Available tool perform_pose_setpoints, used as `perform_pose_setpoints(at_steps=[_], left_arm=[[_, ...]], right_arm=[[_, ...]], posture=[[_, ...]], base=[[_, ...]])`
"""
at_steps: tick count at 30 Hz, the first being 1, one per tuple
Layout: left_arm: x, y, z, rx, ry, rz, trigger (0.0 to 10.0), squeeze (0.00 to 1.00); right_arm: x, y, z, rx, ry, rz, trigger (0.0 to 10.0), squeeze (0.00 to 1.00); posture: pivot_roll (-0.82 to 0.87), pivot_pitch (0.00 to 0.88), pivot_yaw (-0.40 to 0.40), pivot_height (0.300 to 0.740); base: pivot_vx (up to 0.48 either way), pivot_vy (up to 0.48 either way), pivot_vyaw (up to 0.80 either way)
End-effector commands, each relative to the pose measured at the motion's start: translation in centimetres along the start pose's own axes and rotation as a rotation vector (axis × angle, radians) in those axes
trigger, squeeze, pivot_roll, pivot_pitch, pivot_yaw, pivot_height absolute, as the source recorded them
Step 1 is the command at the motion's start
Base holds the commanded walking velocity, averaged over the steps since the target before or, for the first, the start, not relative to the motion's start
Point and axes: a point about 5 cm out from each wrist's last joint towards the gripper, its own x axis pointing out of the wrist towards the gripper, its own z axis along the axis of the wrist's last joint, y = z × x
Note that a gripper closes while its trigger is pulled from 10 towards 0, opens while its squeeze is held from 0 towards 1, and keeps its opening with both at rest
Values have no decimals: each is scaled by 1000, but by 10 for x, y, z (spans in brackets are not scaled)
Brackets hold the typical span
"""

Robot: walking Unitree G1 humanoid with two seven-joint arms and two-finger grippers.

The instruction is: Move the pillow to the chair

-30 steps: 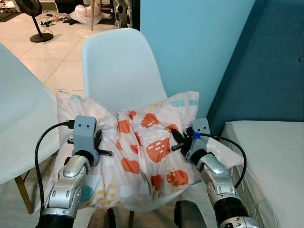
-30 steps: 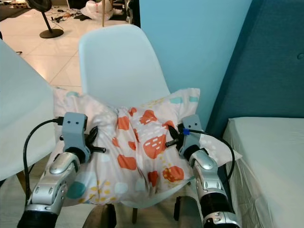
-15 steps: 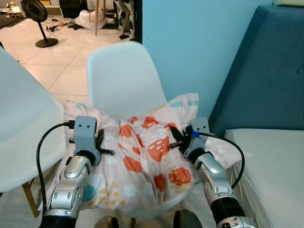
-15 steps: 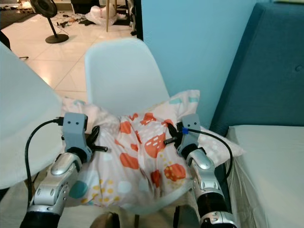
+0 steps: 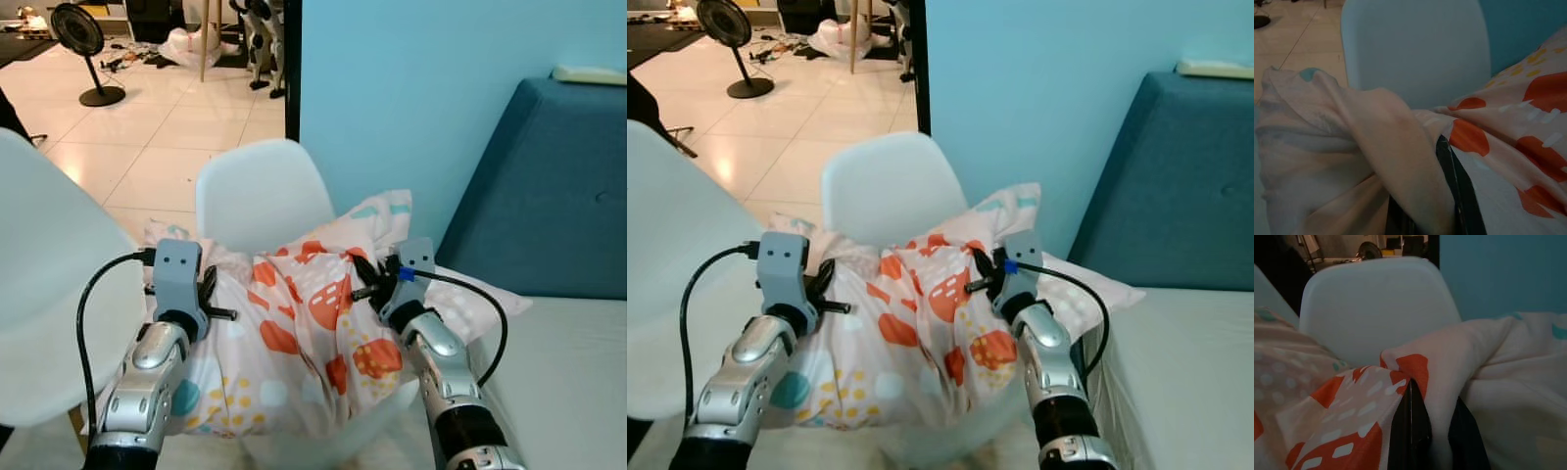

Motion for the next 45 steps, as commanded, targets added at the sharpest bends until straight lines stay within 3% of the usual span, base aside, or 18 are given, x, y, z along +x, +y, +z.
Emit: perform_pose_setpoints(at_steps=[1, 8, 19, 34, 45], left_arm=[[2, -6, 11, 11, -60, -34, 10000, 0], [2, -3, 10, 39, -58, -10, 10000, 0], [3, -3, 12, 17, -72, 1, 10000, 0], [3, -6, 9, 19, -68, -4, 10000, 0], [4, -8, 9, 30, -64, -11, 10000, 0]], right_arm=[[5, 8, 10, -13, -63, 41, 10000, 0], [2, 3, 6, 39, -59, -10, 10000, 0], [-1, -5, 5, 34, -50, -57, 10000, 0], [-1, -2, 4, 35, -48, -58, 10000, 0], [-2, -5, 2, 28, -41, -76, 10000, 0]], posture=[[30, 59, -32, 740], [28, 58, -30, 740], [23, 51, -30, 740], [20, 40, -28, 740], [17, 37, -23, 740]], base=[[0, 0, 0], [0, 0, 0], [0, 0, 0], [0, 0, 0], [0, 0, -800]])
